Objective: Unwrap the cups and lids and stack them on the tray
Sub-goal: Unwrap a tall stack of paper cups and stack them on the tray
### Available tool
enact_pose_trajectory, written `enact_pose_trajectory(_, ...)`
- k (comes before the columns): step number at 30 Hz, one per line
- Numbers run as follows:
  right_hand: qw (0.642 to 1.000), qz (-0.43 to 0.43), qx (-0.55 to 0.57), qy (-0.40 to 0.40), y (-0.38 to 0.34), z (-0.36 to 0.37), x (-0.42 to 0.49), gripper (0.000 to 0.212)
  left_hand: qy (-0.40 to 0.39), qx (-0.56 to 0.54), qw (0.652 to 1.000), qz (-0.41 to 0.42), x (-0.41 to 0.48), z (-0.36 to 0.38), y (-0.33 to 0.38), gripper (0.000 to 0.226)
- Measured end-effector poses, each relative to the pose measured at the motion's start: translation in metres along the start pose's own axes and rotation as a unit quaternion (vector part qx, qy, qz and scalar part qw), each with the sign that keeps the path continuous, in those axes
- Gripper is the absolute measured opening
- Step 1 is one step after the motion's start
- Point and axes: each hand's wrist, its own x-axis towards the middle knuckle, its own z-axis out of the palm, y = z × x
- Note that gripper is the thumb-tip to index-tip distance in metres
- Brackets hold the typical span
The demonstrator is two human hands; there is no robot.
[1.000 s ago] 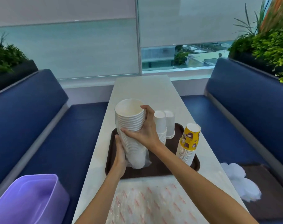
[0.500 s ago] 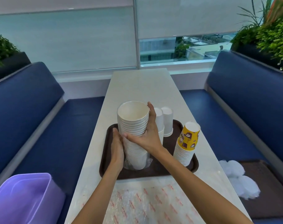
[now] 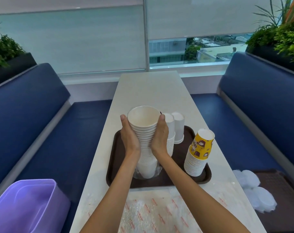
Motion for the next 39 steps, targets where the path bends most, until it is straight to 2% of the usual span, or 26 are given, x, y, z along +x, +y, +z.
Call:
enact_pose_trajectory(4,0.999,0.02,0.024,0.042,0.011,0.005,-0.001,0.034,0.044,-0.006,0.999,-0.005,0.0,-0.001,-0.013,0.045)
enact_pose_trajectory(9,0.99,0.097,0.047,0.091,0.05,-0.006,-0.017,0.037,0.08,0.017,0.996,-0.018,-0.009,-0.004,-0.039,0.043)
enact_pose_trajectory(13,0.984,0.126,0.054,0.116,0.063,-0.008,-0.022,0.035,0.103,0.006,0.994,-0.035,-0.014,-0.009,-0.055,0.039)
enact_pose_trajectory(16,0.982,0.137,0.044,0.123,0.078,-0.01,-0.021,0.03,0.107,-0.003,0.993,-0.052,-0.015,-0.014,-0.068,0.035)
enact_pose_trajectory(24,0.96,0.22,0.111,0.133,0.118,-0.021,-0.033,0.026,0.131,-0.057,0.984,-0.106,-0.02,-0.022,-0.097,0.034)
enact_pose_trajectory(29,0.953,0.254,0.084,0.144,0.131,-0.024,-0.037,0.022,0.144,-0.061,0.978,-0.135,-0.021,-0.028,-0.109,0.033)
enact_pose_trajectory(35,0.976,0.199,-0.048,0.073,0.121,-0.042,-0.048,0.032,0.157,0.068,0.977,-0.124,-0.026,-0.051,-0.119,0.031)
enact_pose_trajectory(37,0.984,0.161,-0.057,0.054,0.111,-0.046,-0.046,0.035,0.17,0.077,0.975,-0.118,-0.022,-0.056,-0.106,0.027)
enact_pose_trajectory(39,0.99,0.116,-0.051,0.059,0.093,-0.044,-0.044,0.033,0.176,0.058,0.978,-0.096,-0.014,-0.054,-0.081,0.033)
